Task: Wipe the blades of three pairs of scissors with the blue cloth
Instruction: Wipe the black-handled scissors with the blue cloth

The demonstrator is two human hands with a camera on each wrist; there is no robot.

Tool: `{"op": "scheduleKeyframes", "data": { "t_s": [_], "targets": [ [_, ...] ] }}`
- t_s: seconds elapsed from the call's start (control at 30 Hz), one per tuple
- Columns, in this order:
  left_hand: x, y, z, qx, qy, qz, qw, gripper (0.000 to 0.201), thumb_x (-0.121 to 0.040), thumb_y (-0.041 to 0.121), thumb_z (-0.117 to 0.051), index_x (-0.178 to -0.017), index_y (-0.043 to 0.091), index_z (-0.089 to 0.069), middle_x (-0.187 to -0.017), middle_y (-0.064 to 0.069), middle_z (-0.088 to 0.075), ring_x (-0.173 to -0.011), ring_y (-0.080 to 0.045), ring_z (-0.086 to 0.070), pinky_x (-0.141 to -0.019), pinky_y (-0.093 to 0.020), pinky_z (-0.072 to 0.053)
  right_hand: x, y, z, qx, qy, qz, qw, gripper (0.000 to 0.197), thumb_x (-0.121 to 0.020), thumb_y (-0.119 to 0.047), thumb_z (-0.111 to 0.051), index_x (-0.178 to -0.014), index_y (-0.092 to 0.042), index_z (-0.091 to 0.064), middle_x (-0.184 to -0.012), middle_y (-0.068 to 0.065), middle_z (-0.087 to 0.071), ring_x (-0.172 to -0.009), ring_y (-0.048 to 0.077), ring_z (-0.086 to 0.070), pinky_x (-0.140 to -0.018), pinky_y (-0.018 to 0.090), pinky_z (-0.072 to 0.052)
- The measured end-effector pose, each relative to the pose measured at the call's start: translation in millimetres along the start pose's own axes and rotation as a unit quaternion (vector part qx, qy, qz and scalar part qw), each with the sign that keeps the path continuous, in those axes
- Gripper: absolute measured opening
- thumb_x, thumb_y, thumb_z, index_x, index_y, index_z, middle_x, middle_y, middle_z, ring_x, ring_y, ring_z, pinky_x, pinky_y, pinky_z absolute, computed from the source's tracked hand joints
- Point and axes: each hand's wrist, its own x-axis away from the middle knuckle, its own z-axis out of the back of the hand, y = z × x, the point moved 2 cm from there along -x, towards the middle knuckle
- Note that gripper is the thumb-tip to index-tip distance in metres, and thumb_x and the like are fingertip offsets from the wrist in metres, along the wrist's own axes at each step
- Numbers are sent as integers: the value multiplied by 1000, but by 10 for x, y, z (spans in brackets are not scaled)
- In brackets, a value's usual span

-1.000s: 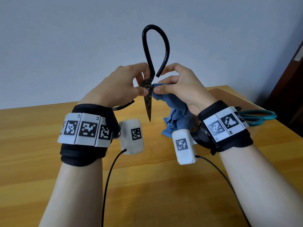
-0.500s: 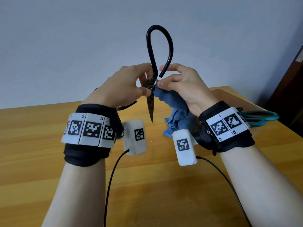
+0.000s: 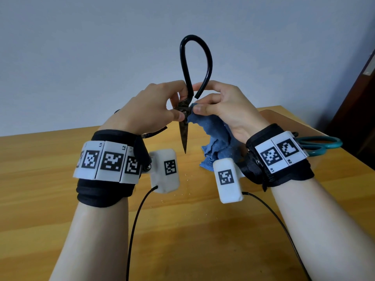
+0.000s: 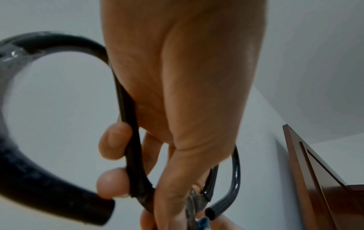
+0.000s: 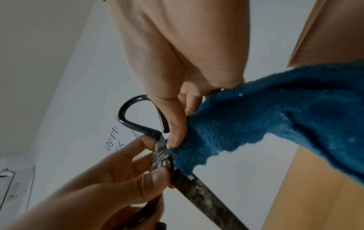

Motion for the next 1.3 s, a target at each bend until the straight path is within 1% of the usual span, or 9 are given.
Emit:
{"op": "scheduleKeyframes", "data": {
  "t_s": [0.07, 0.2, 0.33, 0.5, 0.7, 0.87, 1.07, 1.2, 1.3],
  "targets": [
    [7, -21, 13, 0, -2, 3, 1000, 24, -91, 17, -70, -93, 29, -49, -97, 12, -62, -65, -5, -54, -69, -34, -42, 4, 4, -19, 4, -8, 1, 1000, 41, -81, -3, -78, -116, -19, -67, -89, 7, -77, -92, 22, -73, -99, 45, -53],
    [5, 5, 3, 0, -12, -4, 1000, 24, -91, 17, -71, -93, 29, -51, -97, 12, -63, -63, -6, -54, -68, -34, -44, 2, 15, -51, 22, 2, 1, 1000, 36, -73, -14, -87, -104, -16, -68, -69, -2, -71, -77, 15, -70, -93, 43, -55],
    [-10, -5, -6, -7, 0, -2, 1000, 26, -90, 18, -71, -92, 31, -49, -98, 11, -62, -66, -6, -54, -70, -37, -45, -9, 9, -25, 2, -6, -3, 1000, 37, -77, -6, -82, -109, -21, -69, -85, 3, -77, -91, 22, -73, -100, 46, -52],
    [3, -44, 21, -7, -2, 10, 1000, 32, -90, 19, -72, -83, 37, -46, -96, 12, -63, -65, -7, -56, -69, -34, -42, -4, 14, -48, -5, -9, -2, 1000, 37, -78, 1, -78, -110, -16, -69, -87, 4, -78, -87, 20, -74, -98, 43, -54],
    [27, -17, 22, 23, -15, 7, 1000, 23, -92, 19, -71, -97, 29, -52, -94, 12, -64, -53, -11, -60, -59, -25, -44, -19, 18, -6, 34, 18, 12, 999, 39, -70, -12, -88, -104, -12, -68, -71, 2, -70, -80, 25, -72, -90, 49, -56],
    [22, -32, 29, 17, -10, 10, 1000, 27, -91, 20, -72, -90, 35, -50, -97, 11, -64, -57, -15, -62, -65, -33, -48, -6, -1, -12, 19, -32, 8, 999, 38, -80, -1, -78, -113, -17, -66, -89, 4, -78, -87, 21, -74, -92, 40, -56],
    [56, -59, 60, 41, -14, 13, 999, 21, -92, 18, -71, -101, 24, -54, -95, 9, -65, -60, -26, -67, -67, -31, -49, -11, -5, 82, 52, 2, 20, 998, 32, -75, -13, -85, -102, -15, -68, -67, -3, -67, -70, 11, -67, -78, 33, -54],
    [55, -73, 87, 31, -6, 13, 999, 21, -92, 18, -72, -100, 26, -53, -96, 10, -64, -58, -25, -67, -65, -32, -50, 7, -18, 106, 32, -26, 22, 999, 37, -81, -1, -77, -113, -15, -67, -82, 3, -77, -80, 16, -73, -84, 29, -56],
    [74, -111, 105, 35, -7, 19, 999, 21, -93, 18, -71, -101, 26, -53, -97, 10, -63, -59, -24, -67, -66, -31, -48, 5, -6, 100, 43, -32, 20, 998, 36, -82, 0, -75, -114, -15, -67, -82, 3, -77, -77, 14, -73, -77, 22, -55]
  ]
}}
